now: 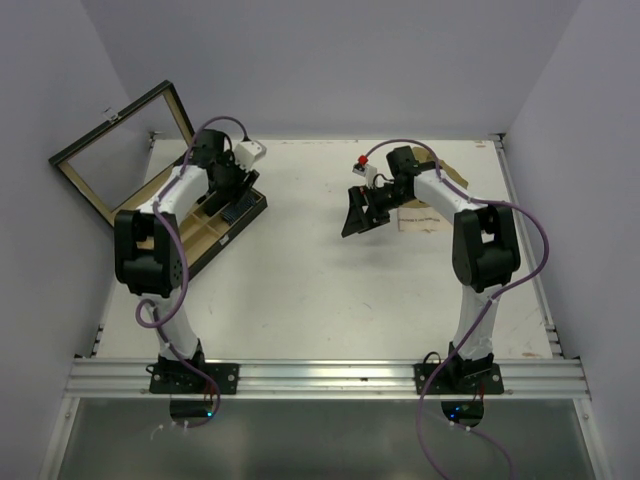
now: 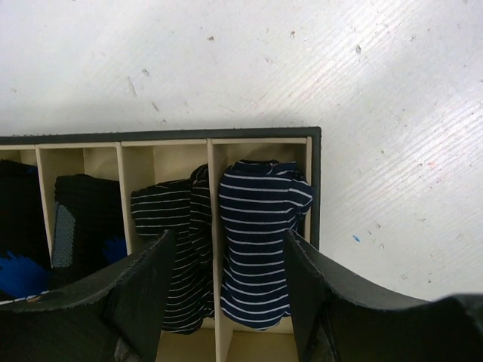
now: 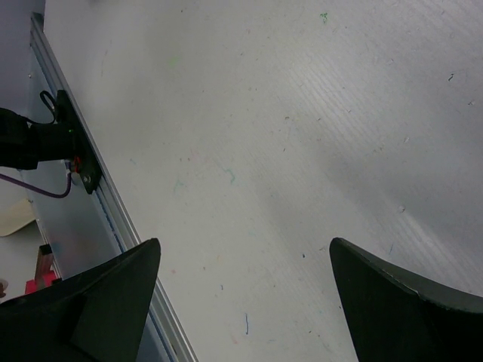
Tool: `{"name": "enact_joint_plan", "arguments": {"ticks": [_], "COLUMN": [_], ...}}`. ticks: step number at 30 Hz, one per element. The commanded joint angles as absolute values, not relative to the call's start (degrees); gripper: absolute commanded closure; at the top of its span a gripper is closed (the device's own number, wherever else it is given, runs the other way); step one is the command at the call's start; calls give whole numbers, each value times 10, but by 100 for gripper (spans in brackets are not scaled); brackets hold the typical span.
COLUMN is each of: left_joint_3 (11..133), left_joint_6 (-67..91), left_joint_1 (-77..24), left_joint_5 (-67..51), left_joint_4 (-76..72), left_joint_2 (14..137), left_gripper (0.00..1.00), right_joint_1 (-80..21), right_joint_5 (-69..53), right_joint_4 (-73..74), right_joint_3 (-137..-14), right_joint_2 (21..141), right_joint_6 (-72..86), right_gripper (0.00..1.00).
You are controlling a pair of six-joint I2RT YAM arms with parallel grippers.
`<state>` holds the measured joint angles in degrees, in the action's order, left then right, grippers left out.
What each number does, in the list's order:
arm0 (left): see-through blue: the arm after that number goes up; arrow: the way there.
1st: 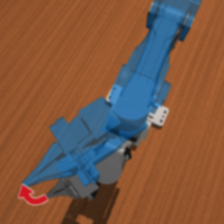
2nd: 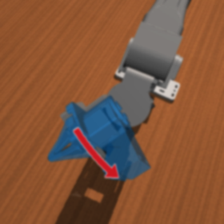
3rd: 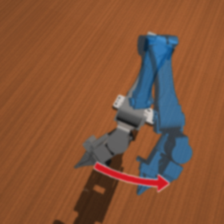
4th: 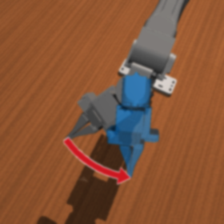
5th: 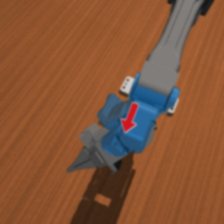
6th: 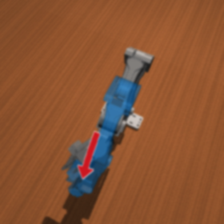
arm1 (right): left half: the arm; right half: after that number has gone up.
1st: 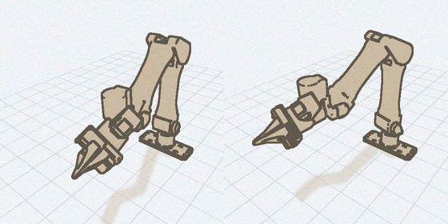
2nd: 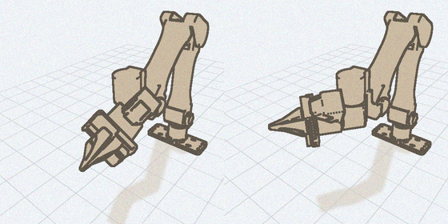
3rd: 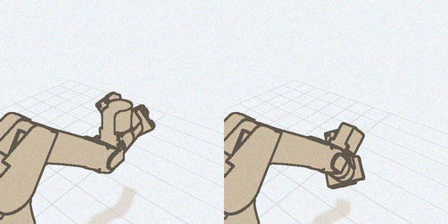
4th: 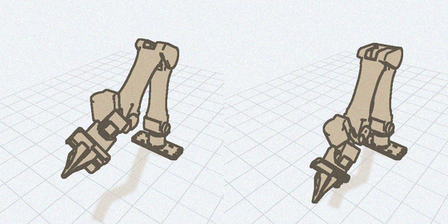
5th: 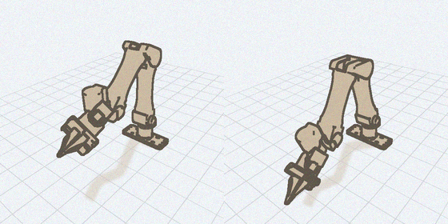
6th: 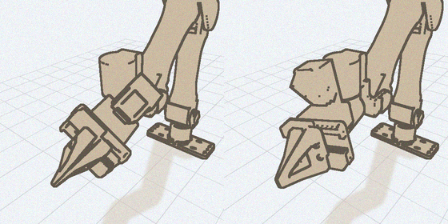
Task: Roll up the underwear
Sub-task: Place the rolled underwear into the container
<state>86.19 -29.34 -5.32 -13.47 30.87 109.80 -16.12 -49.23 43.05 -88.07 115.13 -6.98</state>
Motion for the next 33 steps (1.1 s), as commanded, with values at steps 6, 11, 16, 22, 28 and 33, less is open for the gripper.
{"name": "enact_joint_plan", "arguments": {"ticks": [6, 11, 16, 22, 28, 33], "left_joint_3": [897, 896, 891, 887, 886, 911], "left_joint_6": [-279, -279, -273, -264, -268, -261], "left_joint_1": [-65, -70, -70, -69, -69, -69], "left_joint_5": [-158, -150, -120, -119, -141, -184], "left_joint_4": [293, 288, 266, 244, 252, 263], "left_joint_2": [1121, 1141, 1156, 1148, 1108, 1021], "left_gripper": [38, 38, 40, 46, 36, 18], "right_joint_1": [-163, -163, -163, -163, -162, -142], "right_joint_5": [-512, -511, -510, -510, -488, -397], "right_joint_4": [433, 435, 435, 435, 436, 415], "right_joint_3": [-900, -901, -899, -897, -895, -912], "right_joint_2": [1159, 1162, 1164, 1161, 1137, 1090], "right_joint_6": [-66, -67, -68, -68, -75, -83], "right_gripper": [1, 1, 1, 1, 1, 2]}}
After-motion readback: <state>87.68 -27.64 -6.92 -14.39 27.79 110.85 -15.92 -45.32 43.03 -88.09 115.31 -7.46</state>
